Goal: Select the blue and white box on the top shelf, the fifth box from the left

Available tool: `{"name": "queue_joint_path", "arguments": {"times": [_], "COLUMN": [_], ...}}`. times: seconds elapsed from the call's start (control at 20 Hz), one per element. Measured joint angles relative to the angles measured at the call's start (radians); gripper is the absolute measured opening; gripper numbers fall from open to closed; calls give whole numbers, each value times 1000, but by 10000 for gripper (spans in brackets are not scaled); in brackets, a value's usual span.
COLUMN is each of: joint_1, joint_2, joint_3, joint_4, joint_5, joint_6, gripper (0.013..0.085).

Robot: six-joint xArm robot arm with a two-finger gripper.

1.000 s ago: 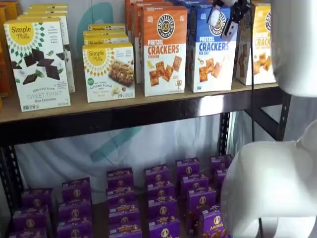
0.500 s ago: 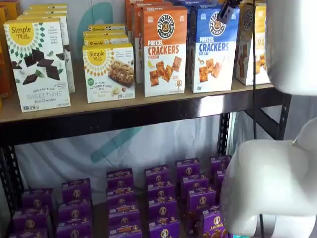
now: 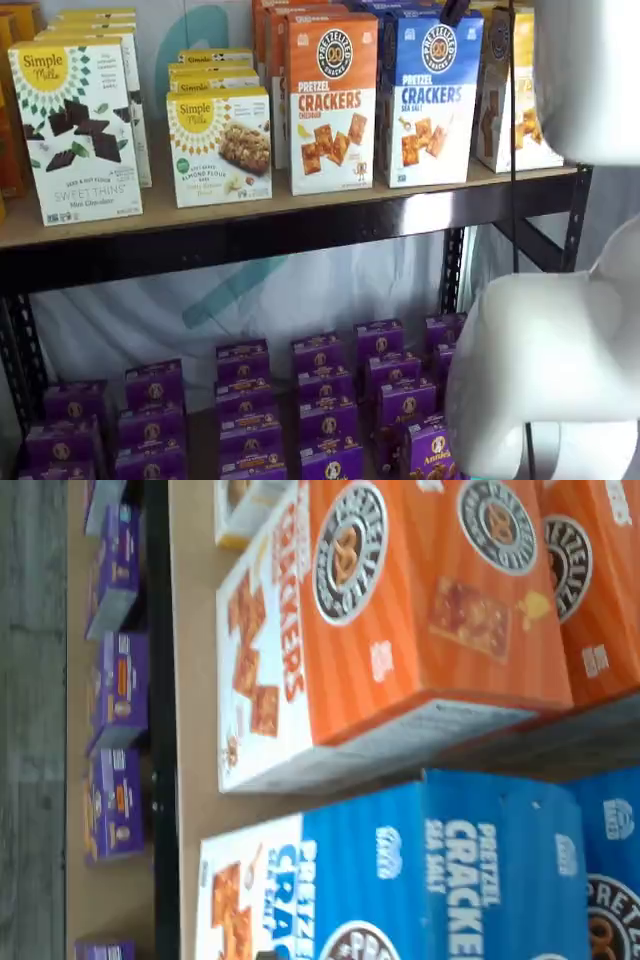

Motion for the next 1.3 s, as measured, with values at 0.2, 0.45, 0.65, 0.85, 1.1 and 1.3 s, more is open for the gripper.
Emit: {"name": "queue_joint_path", "arguments": {"times": [0.2, 0.45, 0.65, 0.85, 1.1, 1.3], "joint_1": [16, 29, 35, 42, 49, 53], "joint_2": [77, 165, 213, 231, 251, 248], "joint_3": [-86, -188, -241, -245, -246, -217], "joint_4": [-36, -67, -86, -107, -130, -145], "joint_5": [30, 104, 156, 157, 168, 145], "joint_6": [6, 16, 18, 14, 9, 2], "gripper": [850, 850, 850, 850, 850, 850]}}
